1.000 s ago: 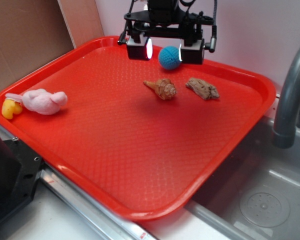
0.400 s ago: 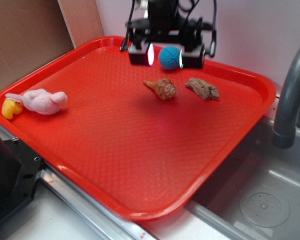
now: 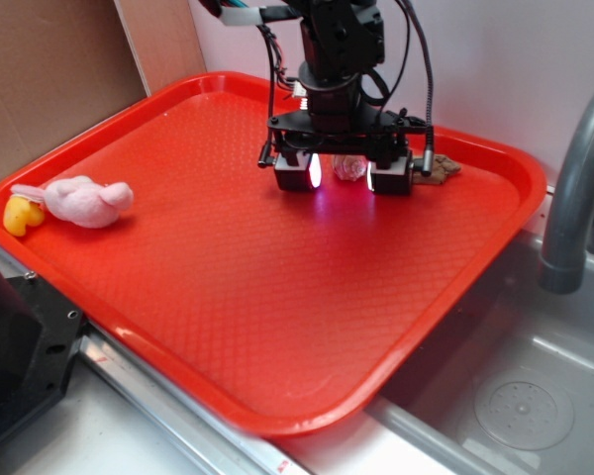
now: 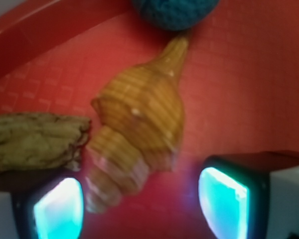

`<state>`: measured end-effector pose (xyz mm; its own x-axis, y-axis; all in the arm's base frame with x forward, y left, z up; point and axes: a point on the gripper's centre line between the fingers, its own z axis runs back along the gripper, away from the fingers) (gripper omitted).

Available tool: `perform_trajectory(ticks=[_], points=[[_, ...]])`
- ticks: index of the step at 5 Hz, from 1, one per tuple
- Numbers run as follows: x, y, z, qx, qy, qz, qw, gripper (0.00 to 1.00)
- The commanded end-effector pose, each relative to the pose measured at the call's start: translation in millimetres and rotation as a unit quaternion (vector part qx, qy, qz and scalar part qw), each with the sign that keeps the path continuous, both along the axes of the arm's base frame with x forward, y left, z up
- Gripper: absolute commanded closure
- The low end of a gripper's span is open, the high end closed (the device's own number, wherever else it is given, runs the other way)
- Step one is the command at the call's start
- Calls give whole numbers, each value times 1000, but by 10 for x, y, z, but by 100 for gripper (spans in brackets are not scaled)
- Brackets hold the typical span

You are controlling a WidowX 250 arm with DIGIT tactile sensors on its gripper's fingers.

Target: Grab the shell.

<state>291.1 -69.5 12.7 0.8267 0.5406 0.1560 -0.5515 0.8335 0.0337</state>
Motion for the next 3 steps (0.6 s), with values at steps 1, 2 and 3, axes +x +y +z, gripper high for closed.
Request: perform_trajectory(ticks=[1, 2, 3], points=[[-76, 204, 37, 5, 26, -5, 1000, 100], [-101, 280, 135, 13, 24, 0, 1000, 100], [-156, 312, 360, 22, 25, -5, 999, 100]])
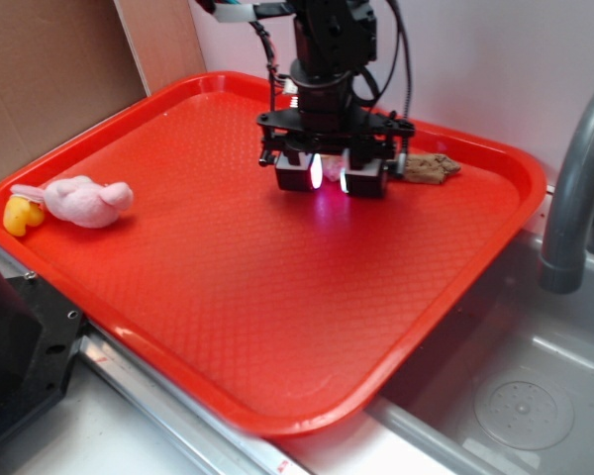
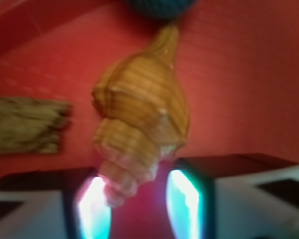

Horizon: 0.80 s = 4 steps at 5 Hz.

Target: Grab the shell.

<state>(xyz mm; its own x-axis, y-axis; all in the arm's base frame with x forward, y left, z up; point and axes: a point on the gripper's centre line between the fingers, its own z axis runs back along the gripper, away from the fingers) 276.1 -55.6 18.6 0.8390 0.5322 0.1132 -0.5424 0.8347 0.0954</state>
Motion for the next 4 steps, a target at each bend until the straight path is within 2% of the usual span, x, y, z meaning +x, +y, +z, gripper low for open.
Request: perform_trajectory(ticks=[1, 2, 3, 4], points=[[-178, 158, 672, -5, -28, -14, 999, 100], [-376, 90, 970, -31, -41, -28, 998, 100], [-322, 164, 882, -30, -46, -28, 998, 0], [-156, 255, 681, -16, -42, -30, 999, 0]])
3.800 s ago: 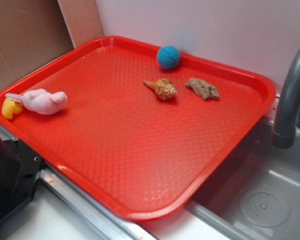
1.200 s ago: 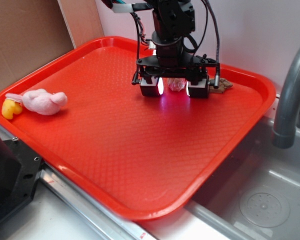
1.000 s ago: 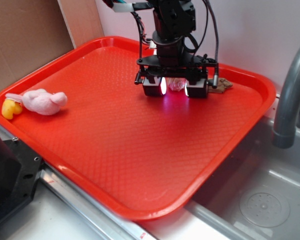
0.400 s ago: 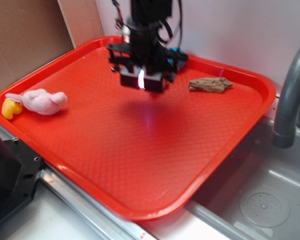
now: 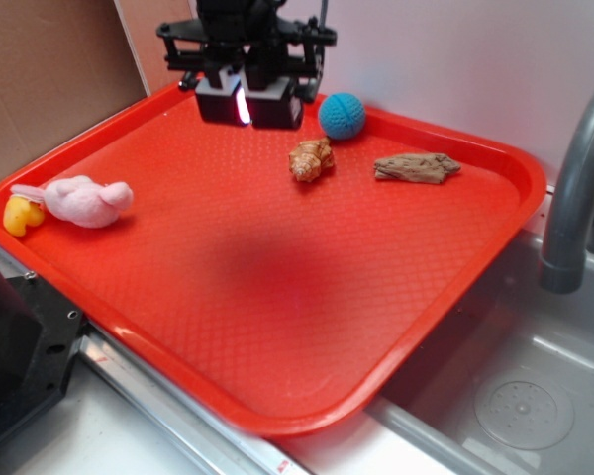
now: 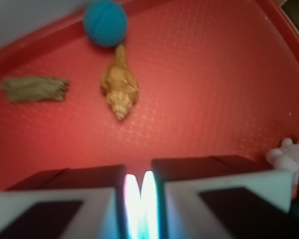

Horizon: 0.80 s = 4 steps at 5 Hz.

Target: Grab the shell.

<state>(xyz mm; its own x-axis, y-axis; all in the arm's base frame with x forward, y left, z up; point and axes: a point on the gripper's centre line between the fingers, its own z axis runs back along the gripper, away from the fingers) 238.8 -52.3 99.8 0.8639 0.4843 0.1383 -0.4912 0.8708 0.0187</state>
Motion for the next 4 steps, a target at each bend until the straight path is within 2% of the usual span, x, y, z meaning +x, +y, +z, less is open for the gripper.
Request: perform_trajectory(ticks=[1, 2, 3, 4], points=[[325, 346, -263, -8, -26, -7, 1000, 0], [448, 387, -423, -4, -24, -13, 1000, 0], [535, 391, -707, -28, -8, -20, 999, 0], [586, 332, -857, -32, -5, -26, 999, 0]])
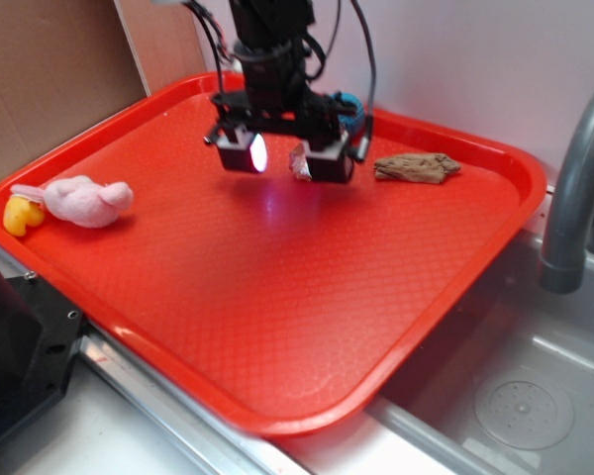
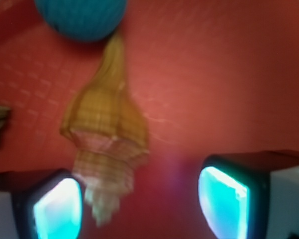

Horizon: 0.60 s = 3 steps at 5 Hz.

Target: Grab the shell.

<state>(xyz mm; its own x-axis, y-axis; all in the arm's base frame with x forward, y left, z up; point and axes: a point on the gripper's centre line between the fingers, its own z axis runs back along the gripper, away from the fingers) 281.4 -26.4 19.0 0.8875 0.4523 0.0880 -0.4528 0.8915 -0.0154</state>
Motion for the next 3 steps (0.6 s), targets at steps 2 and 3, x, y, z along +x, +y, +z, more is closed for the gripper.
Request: perform_trajectory(ticks=[2, 3], points=[[275, 114, -123, 1, -3, -10, 1000, 0], [285, 136, -43, 8, -5, -3, 1000, 100]])
